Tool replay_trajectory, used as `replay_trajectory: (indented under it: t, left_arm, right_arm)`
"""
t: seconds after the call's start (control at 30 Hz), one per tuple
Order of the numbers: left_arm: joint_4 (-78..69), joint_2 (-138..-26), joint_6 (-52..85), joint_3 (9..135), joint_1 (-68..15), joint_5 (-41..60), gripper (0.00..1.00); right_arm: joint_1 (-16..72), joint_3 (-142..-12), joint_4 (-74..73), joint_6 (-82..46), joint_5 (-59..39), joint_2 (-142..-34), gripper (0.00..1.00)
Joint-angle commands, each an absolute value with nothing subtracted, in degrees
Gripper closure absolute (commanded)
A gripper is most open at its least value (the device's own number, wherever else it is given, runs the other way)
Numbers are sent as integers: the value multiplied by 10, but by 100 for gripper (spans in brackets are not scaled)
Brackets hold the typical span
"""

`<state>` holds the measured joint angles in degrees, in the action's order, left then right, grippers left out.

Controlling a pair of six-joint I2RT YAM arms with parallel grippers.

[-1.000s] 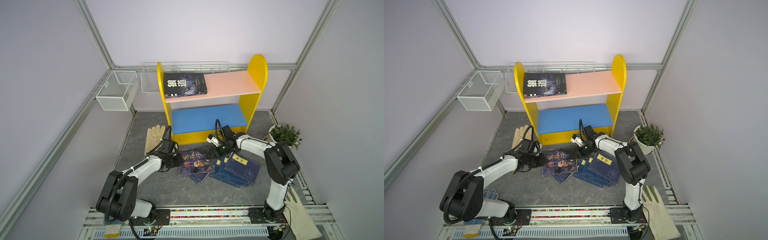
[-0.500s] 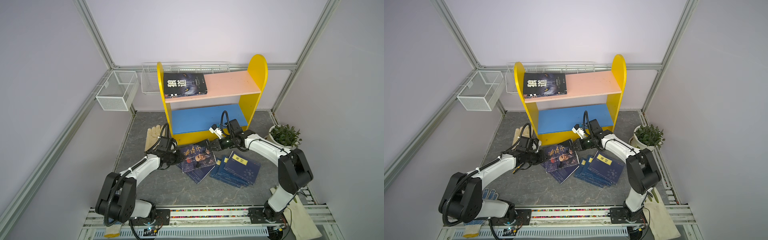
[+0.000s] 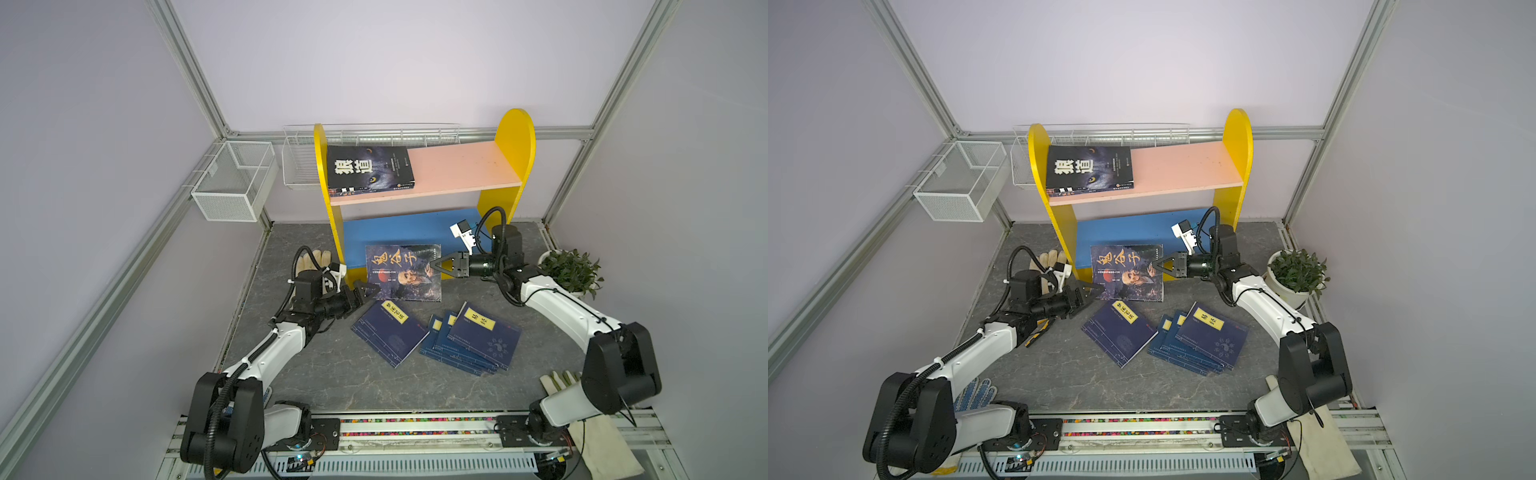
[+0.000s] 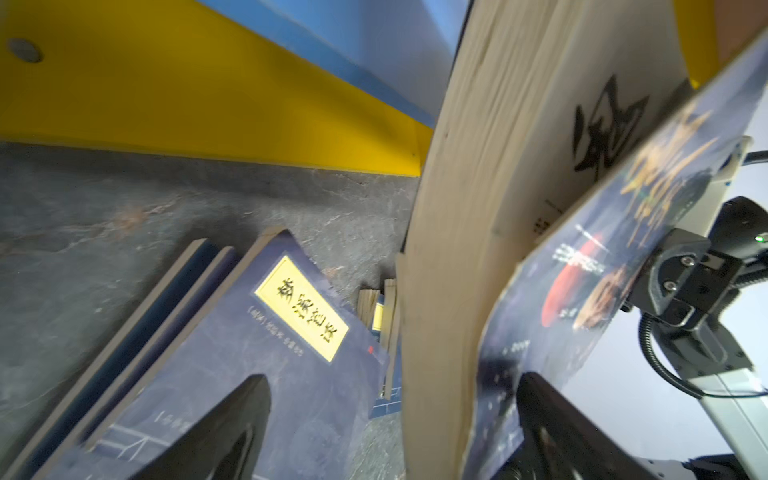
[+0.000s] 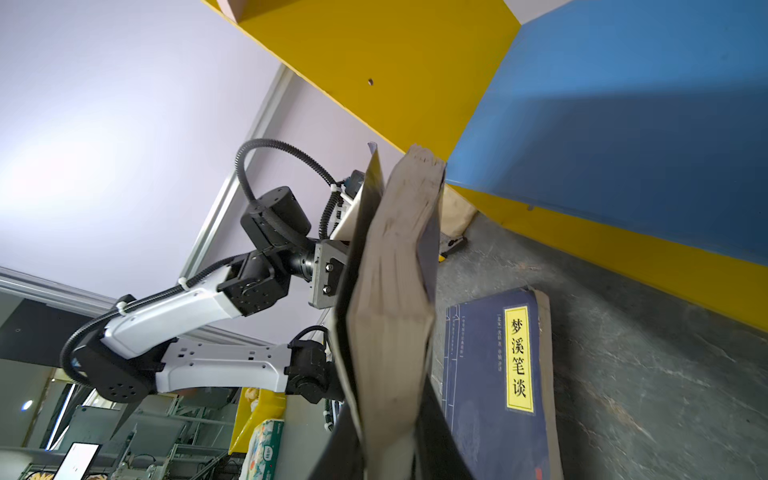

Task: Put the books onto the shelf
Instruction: 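Lift the portrait book upright with the right gripper while the left steadies it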

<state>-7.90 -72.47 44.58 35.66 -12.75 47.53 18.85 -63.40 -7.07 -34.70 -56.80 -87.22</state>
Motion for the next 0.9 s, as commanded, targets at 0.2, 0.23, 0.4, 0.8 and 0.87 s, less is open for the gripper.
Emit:
replay_trajectory:
  t: [0.2,0.23,0.4,0.8,0.87]
  left_arm:
    - [-374,-776,614,343,-125,576,33]
    - [-392,-781,625,343,-126,578,40]
    - [-477,-801,686,339,-129,575,94]
    - [-811,-880,886,327,-126,492,100]
    - [-809,-879,876,330,-126,483,100]
  right_arm:
    - [188,-635,-143,-388,-616,-852,93]
    - [188,-633,-137,-385,-613,-852,93]
    - [186,-629,-103,-365,-579,-858,91]
    - [163,-587,-86,-383,-502,-832,32]
    - [167,-579,-92,-386,-511,-828,32]
